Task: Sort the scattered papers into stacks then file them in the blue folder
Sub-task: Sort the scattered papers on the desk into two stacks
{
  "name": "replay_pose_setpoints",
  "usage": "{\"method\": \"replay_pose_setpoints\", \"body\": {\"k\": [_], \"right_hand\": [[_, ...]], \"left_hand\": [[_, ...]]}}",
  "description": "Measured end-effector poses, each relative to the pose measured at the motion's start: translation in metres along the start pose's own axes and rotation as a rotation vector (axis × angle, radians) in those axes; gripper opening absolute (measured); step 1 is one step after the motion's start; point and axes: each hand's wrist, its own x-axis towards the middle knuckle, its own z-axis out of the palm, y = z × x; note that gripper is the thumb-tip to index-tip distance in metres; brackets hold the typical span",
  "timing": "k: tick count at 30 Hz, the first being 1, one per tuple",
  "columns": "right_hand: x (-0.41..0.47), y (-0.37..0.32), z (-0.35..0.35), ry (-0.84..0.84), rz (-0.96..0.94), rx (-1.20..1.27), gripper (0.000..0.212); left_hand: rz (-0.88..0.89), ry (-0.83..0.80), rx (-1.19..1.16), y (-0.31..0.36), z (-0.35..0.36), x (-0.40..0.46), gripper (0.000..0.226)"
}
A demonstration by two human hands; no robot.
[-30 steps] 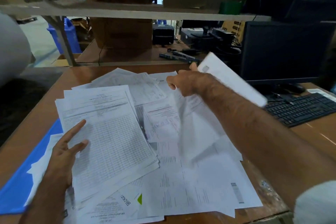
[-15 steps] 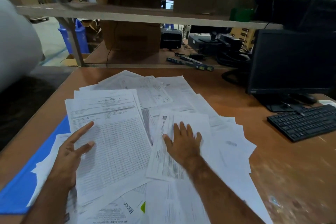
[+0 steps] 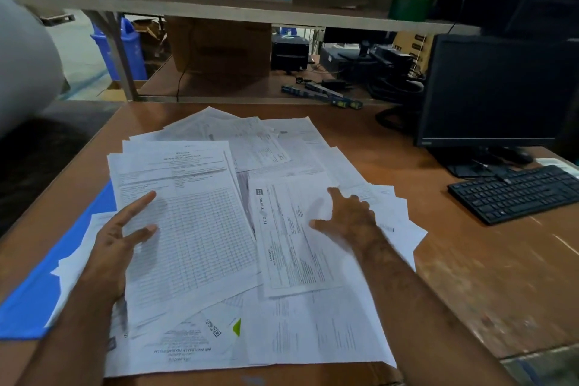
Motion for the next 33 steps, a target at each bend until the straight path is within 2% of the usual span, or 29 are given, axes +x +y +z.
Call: {"method": "replay_pose_setpoints", "body": {"k": [2, 5, 7, 9, 11, 14, 17, 19, 22, 24, 27, 29, 33], "right_hand": [[0.008, 0.003, 0.002, 0.036, -0.031, 0.078, 0.081], [0.026, 0.01, 0.0, 0.041, -0.114, 0.272, 0.05], [0.034, 0.016, -0.003, 0.143, -0.219, 0.382, 0.036], [0.032, 0.016, -0.016, 0.268, -0.322, 0.474, 0.029], [0.023, 0.009, -0.04, 0.321, -0.396, 0.603, 0.028], [0.006, -0.003, -0.074, 0.239, -0.433, 0.969, 0.024], [-0.002, -0.026, -0.075, -0.043, -0.413, 1.37, 0.033], [0.003, -0.045, -0.056, -0.179, -0.403, 1.323, 0.047], [0.017, -0.069, -0.009, -0.128, -0.517, 0.832, 0.06], [0.022, -0.085, 0.017, -0.11, -0.589, 0.672, 0.06], [0.019, -0.107, 0.039, -0.08, -0.59, 0.663, 0.065], [0.02, -0.119, 0.046, -0.067, -0.609, 0.675, 0.067], [0.011, -0.143, 0.051, -0.029, -0.709, 0.581, 0.073]], "left_hand": [[-0.005, 0.008, 0.012, 0.0, 0.0, 0.0, 0.048], [-0.004, 0.014, 0.007, 0.0, -0.001, -0.001, 0.049], [0.003, 0.012, -0.015, 0.0, 0.001, -0.001, 0.051], [-0.004, 0.013, -0.017, 0.001, 0.002, -0.001, 0.05], [-0.009, 0.013, -0.014, 0.001, 0.002, 0.0, 0.049], [-0.007, 0.012, -0.025, -0.001, -0.001, 0.001, 0.051], [0.005, 0.005, -0.008, -0.003, -0.004, 0.003, 0.051], [0.028, 0.003, 0.059, -0.004, -0.005, 0.003, 0.052], [0.023, -0.01, 0.019, -0.004, -0.005, 0.004, 0.053], [-0.003, -0.026, -0.043, -0.003, -0.006, 0.006, 0.054], [0.001, -0.031, -0.053, -0.003, -0.006, 0.006, 0.047], [0.022, -0.021, 0.034, 0.003, 0.002, 0.0, 0.04], [0.099, 0.0, 0.2, 0.005, 0.005, -0.004, 0.051]]}}
